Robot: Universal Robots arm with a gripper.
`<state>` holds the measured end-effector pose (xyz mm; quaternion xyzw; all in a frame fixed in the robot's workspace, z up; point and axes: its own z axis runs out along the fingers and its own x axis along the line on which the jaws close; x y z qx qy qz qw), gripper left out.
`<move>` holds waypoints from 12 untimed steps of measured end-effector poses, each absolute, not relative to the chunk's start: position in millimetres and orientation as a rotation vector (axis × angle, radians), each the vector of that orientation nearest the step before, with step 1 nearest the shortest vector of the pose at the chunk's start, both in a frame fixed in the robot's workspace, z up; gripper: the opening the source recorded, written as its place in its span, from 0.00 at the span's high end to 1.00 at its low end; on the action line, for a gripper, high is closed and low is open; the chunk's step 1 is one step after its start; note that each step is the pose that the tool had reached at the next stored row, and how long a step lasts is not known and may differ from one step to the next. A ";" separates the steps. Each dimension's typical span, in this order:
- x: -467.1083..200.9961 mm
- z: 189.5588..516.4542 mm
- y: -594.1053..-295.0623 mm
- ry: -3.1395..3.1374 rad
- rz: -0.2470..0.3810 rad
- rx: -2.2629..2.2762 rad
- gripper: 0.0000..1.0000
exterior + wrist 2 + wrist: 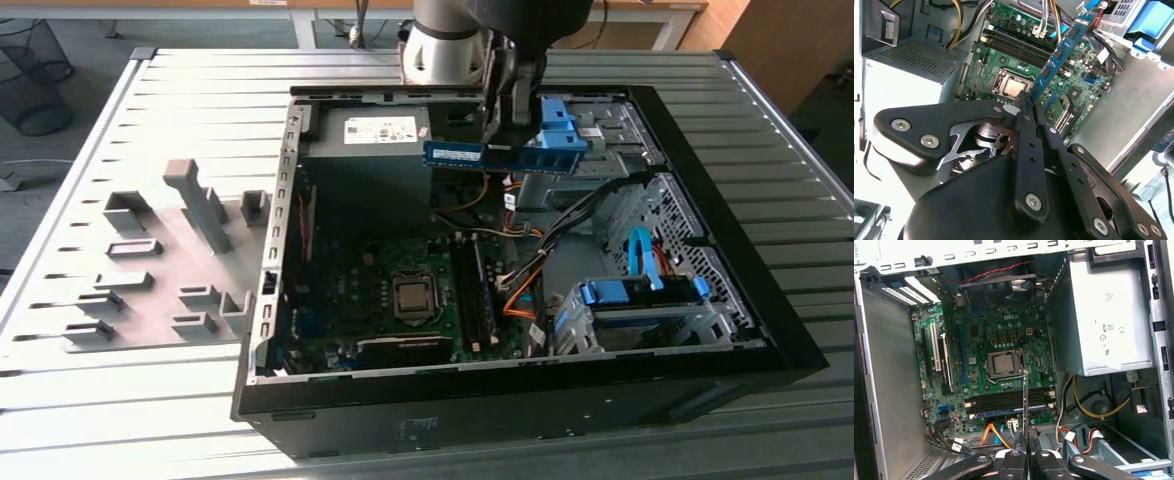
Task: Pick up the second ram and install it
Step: 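Insert the second ram into the second slot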
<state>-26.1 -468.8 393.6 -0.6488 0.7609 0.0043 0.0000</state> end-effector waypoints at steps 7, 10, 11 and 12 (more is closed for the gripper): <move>-26.1 393.6 -468.8 2.417 0.014 -2.007 0.86; -26.1 393.5 -468.8 2.430 0.014 -1.991 0.86; -26.1 393.5 -468.8 2.435 0.014 -1.984 0.86; -26.1 393.5 -468.8 2.441 0.013 -1.977 0.86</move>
